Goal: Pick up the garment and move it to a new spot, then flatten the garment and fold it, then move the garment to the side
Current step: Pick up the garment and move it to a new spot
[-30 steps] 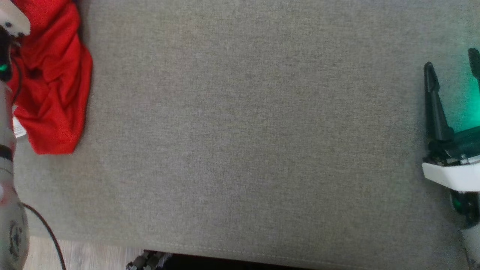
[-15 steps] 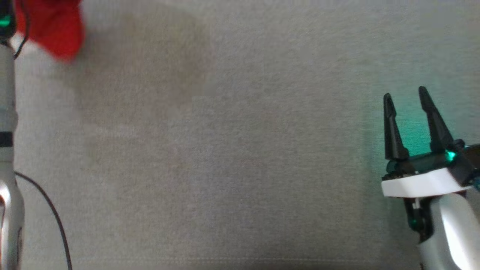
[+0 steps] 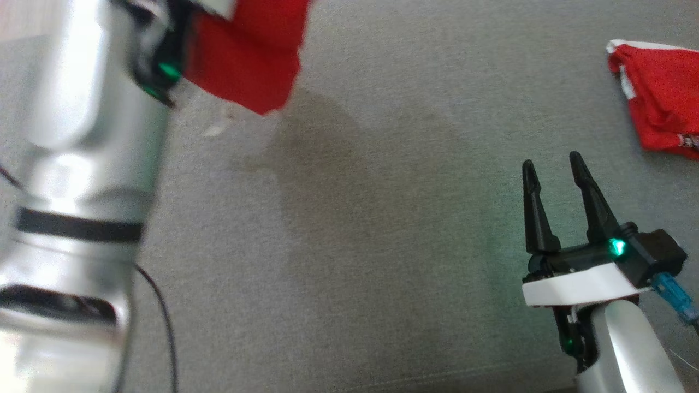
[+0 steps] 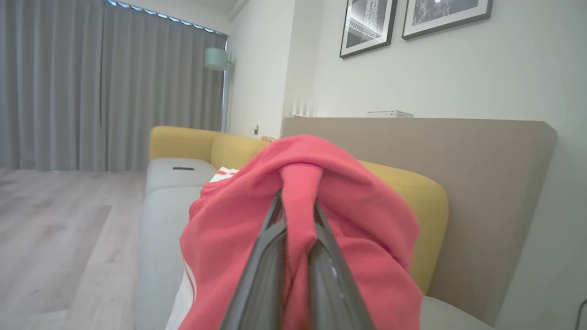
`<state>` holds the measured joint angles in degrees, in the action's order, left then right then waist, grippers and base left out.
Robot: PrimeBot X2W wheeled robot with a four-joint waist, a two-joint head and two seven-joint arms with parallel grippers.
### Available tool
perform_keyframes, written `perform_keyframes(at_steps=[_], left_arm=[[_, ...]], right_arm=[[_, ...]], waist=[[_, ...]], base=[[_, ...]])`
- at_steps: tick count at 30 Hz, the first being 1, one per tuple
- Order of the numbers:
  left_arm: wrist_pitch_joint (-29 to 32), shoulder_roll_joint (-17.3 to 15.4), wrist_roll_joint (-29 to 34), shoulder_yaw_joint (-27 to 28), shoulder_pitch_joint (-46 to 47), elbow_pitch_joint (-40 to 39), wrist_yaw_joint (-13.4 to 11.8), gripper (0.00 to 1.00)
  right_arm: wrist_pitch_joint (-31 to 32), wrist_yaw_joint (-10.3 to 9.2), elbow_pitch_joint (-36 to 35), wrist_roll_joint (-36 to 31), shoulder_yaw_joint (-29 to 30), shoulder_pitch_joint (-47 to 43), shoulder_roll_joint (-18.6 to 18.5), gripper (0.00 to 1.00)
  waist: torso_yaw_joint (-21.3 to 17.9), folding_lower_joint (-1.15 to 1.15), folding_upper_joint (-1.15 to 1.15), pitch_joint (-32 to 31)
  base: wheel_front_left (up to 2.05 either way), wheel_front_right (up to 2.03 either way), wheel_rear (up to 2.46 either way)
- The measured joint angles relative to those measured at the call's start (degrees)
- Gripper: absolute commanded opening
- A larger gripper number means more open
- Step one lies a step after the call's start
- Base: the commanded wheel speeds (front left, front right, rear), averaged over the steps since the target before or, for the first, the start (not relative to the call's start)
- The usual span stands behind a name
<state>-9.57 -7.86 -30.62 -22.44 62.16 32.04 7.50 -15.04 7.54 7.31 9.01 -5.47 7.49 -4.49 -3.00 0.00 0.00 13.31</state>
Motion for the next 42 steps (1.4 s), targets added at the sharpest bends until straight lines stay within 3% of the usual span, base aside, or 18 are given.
perform_keyframes(at_steps=[7,16,21,22,23,27,31,37,42], left_arm=[[-4.6,4.4,-0.9,-5.3,-13.4,2.4,0.0,0.0],[-4.7,5.4,1.0,-6.3,-31.7,2.0,-0.7,0.0],[-4.7,5.3,-4.9,-11.5,-39.5,-2.3,-2.0,0.0],[-4.7,5.4,-5.7,-13.1,-40.3,-3.0,-2.1,0.4],[-4.7,5.4,-6.6,-14.5,-41.1,-3.7,-2.7,1.0],[-4.7,5.3,-8.8,-17.0,-43.3,-8.2,-5.0,1.0],[-4.7,5.3,-6.1,-16.5,-47.0,-13.2,-7.7,1.0],[-4.7,4.9,7.2,-6.0,-54.1,-20.0,-11.7,1.0],[-4.7,3.7,14.4,3.5,-60.4,-23.7,-12.6,1.0]], right_arm=[[0.0,0.0,0.3,0.0,-0.8,0.0,0.4,1.0],[0.0,0.0,0.4,0.0,-1.2,-2.7,0.5,1.0],[0.0,0.0,1.0,0.6,-1.4,-3.8,0.5,1.0],[0.0,0.0,1.2,0.6,-1.5,-3.9,0.5,1.0],[0.0,0.0,1.4,0.6,-1.6,-4.2,0.5,1.0],[0.0,0.0,2.3,0.7,-2.3,-6.4,0.5,1.0],[0.1,0.0,2.7,1.1,-2.1,-8.9,0.6,1.0],[0.2,0.0,2.7,1.1,-0.6,-12.0,0.8,1.0],[0.3,0.0,2.5,1.1,1.1,-13.9,1.1,1.0]], waist=[[-1.9,0.0,0.0,-1.7],[-2.5,0.0,0.0,-2.4],[-1.4,0.0,0.0,-3.5],[-1.1,0.0,0.0,-3.9],[-0.7,0.0,0.0,-4.4],[0.4,0.0,0.0,-7.1],[1.6,-0.01,0.0,-10.5],[4.3,-0.01,0.0,-14.3],[6.5,-0.01,0.0,-16.4]], base=[[0.0,0.0,0.0],[0.0,0.0,0.0],[0.0,0.0,0.0],[0.0,0.0,0.0],[0.0,0.0,0.0],[0.0,0.0,0.0],[0.0,0.0,0.0],[0.0,0.0,0.0],[0.0,0.0,0.0]])
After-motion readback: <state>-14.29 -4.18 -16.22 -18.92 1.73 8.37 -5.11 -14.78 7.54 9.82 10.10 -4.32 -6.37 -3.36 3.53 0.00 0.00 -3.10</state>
